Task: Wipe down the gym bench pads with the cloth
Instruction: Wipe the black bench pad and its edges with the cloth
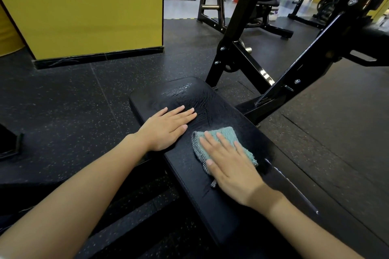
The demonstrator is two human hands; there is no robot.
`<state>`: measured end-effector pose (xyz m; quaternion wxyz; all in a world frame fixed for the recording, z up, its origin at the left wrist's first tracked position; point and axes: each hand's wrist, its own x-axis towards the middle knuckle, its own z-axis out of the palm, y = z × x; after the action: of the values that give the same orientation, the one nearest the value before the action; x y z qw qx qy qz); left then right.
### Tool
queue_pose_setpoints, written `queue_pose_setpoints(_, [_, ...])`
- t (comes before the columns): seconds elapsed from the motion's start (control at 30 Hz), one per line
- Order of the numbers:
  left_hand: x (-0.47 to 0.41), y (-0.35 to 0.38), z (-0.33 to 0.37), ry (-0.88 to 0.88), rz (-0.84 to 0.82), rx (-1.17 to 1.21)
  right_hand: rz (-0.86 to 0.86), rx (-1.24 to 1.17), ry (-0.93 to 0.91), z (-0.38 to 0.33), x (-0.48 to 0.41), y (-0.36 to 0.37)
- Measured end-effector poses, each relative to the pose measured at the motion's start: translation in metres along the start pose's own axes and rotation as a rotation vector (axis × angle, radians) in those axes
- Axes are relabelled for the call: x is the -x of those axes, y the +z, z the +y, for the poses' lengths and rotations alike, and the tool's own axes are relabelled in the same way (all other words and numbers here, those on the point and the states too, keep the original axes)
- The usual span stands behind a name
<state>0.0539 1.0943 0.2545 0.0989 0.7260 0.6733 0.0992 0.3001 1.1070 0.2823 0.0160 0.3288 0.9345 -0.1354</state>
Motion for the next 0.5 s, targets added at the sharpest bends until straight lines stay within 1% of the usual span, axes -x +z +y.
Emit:
queue_pose_setpoints(0.17, [0.0,-0.001,0.002,-0.007,0.007,-0.026,-0.053,-0.008,-0.13,-0.035,0.015,0.01])
queue_pose_setpoints(0.27, [0.0,-0.001,0.003,-0.009,0.011,-0.04,-0.044,-0.011,-0.166,-0.038,0.016,0.011])
queue_pose_setpoints(0.4, [0.0,-0.001,0.002,-0.011,0.015,-0.029,-0.033,0.018,-0.158,-0.026,0.015,0.008])
queue_pose_setpoints(0.5, [0.001,-0.001,0.003,-0.016,0.015,-0.023,-0.017,0.028,-0.094,-0.005,0.01,0.003])
